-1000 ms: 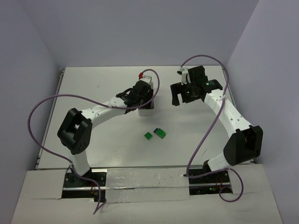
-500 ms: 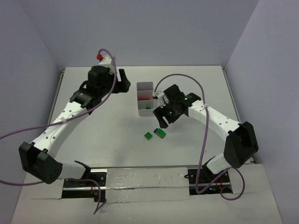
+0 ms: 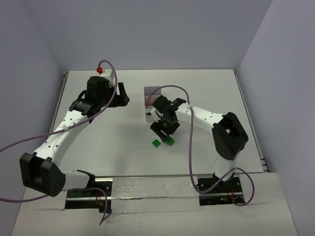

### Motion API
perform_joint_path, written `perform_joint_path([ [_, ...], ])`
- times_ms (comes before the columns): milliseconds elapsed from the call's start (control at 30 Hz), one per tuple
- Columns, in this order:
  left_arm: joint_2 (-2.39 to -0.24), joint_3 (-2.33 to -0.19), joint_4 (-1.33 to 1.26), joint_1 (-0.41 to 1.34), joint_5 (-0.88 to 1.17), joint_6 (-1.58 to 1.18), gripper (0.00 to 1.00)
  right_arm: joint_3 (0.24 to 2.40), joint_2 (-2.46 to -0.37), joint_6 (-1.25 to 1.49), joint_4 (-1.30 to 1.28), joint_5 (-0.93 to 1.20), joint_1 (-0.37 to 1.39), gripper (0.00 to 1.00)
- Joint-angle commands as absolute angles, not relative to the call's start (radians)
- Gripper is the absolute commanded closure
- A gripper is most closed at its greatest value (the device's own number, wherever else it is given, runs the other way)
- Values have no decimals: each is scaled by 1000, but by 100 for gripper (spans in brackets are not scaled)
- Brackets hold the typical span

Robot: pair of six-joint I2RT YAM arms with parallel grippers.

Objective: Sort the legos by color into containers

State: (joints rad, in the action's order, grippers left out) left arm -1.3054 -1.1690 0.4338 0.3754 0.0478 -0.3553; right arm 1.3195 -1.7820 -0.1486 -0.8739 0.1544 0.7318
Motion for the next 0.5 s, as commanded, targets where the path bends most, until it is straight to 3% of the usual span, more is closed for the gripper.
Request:
perform_joint_path([
  [0, -1276, -1178, 416, 368, 96, -356, 17, 1383, -1818, -174, -905, 124, 739, 27],
  [333, -1293, -1179, 406, 368, 120, -366, 17, 1396, -1882, -198, -904, 92, 739, 28],
  [467, -1293, -1174, 401, 368, 121, -367, 17, 1390, -1889, -203, -887, 74, 739, 35],
])
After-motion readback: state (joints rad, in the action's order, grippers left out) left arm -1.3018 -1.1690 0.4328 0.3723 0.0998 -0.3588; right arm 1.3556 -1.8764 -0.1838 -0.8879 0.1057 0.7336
